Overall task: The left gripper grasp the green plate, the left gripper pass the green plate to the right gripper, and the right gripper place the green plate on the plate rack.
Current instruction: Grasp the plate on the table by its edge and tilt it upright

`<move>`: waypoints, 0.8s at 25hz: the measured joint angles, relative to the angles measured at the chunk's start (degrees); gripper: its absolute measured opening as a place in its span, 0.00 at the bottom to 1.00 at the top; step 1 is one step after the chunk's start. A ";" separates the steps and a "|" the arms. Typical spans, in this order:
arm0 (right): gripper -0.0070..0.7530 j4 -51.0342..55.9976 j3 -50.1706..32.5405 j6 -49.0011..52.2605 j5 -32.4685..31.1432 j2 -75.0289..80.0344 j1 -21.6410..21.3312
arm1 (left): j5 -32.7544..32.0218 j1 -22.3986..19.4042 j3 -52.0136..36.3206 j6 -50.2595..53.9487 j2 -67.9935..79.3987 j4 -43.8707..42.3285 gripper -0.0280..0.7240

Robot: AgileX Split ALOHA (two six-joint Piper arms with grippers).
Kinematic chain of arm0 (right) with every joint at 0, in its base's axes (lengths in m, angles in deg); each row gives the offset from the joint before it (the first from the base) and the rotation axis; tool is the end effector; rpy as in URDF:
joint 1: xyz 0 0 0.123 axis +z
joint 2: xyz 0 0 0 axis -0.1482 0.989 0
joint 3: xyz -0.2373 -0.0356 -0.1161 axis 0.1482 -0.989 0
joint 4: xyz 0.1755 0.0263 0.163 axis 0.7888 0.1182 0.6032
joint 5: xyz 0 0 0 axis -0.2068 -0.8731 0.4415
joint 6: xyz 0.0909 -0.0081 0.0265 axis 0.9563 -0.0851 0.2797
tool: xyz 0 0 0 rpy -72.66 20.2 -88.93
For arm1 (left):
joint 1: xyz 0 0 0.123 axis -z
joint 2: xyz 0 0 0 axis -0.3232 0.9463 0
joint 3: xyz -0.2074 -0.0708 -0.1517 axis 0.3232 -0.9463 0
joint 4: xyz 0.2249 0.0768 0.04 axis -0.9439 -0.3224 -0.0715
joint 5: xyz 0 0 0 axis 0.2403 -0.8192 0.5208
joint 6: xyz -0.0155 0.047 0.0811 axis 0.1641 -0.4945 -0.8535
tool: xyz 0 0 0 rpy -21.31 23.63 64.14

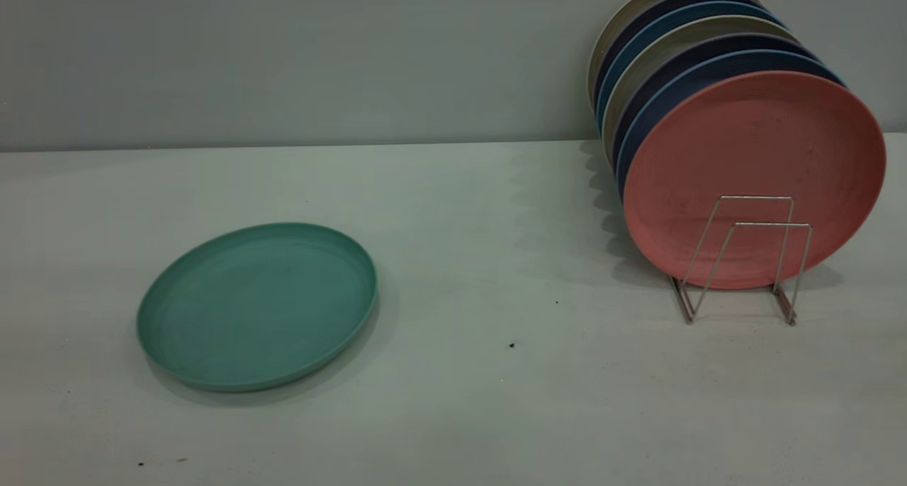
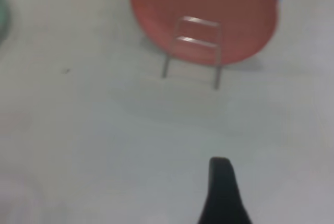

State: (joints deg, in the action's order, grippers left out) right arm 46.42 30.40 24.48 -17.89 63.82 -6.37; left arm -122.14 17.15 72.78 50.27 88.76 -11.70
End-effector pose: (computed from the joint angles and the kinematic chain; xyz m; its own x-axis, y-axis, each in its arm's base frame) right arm 0.1017 0.0179 0.2681 -0.5841 -0.1506 -0.7976 -0.2324 0.9725 -0.0134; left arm 0.1480 -0.0145 0.2446 -0.7249 -0.2671 -0.6350 -0.0758 0.9471 -0.3120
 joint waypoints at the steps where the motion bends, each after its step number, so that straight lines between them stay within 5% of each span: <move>1: 0.73 1.67 0.00 -1.61 1.16 2.45 0.00 | 2.00 0.00 0.00 0.00 3.03 0.91 0.79; 10: 0.73 14.36 0.00 -14.99 5.03 13.51 0.00 | 20.65 0.00 0.50 -4.06 31.98 11.95 0.79; 20: 0.73 16.83 0.00 -17.41 5.03 13.58 0.00 | 23.64 0.00 10.66 -11.64 54.01 20.43 0.79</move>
State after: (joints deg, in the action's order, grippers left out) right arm 63.25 30.40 7.08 -12.85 77.40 -6.37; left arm -98.50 17.15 83.44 38.63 142.77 8.73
